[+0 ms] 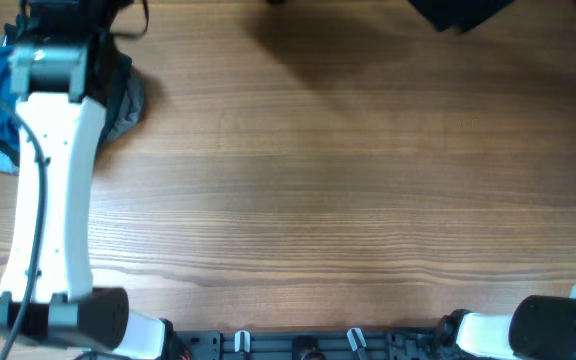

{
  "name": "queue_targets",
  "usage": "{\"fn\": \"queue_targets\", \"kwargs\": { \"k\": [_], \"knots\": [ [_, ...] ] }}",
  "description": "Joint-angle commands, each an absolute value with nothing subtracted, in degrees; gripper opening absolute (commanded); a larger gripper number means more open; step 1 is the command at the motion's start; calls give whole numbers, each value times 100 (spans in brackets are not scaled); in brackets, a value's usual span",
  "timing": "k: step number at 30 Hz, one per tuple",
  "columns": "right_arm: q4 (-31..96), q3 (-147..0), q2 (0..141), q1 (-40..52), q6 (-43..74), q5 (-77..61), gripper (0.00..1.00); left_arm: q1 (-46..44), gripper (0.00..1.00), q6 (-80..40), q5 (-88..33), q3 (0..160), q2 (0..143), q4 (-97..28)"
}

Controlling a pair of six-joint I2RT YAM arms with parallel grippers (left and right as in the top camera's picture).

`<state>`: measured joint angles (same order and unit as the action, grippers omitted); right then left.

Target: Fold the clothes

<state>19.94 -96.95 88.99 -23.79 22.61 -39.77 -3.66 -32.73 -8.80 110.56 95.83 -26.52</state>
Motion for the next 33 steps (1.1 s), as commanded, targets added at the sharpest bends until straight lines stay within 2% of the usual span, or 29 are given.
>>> {"fn": "queue_targets", "kwargs": {
  "k": [1,3,6,11,15,24,27,33],
  "knots": [
    [4171,-9653,9161,-2471,690,-2279,4,-331,4,-3323,-764,11048,9806,-4904],
    [5074,-9507,9419,-2471,320,-1505,4,-449,4,-3269,-762,11048,10149,-6222],
    [5861,-9070,9826,-2473,104,-1162,4,-703,4,-2882,-764,11048,10925,-7782],
    [6497,-8068,10127,-2473,198,-1028,4,-1125,4,-2585,-755,11026,12073,-9417],
    [6713,-7371,10127,-2480,1059,167,4,-1406,4,-2569,-738,10385,12204,-9474],
    [6984,-6908,10110,-2561,1549,471,4,-1444,4,-2993,56,8921,12044,-9061],
    [7046,-6810,10033,-2773,1946,803,4,-1253,4,-3052,54,8538,11740,-8814],
    [7205,-6683,9782,-3076,1951,611,4,-919,4,-3310,-266,7599,10702,-8136]
  ]
}}
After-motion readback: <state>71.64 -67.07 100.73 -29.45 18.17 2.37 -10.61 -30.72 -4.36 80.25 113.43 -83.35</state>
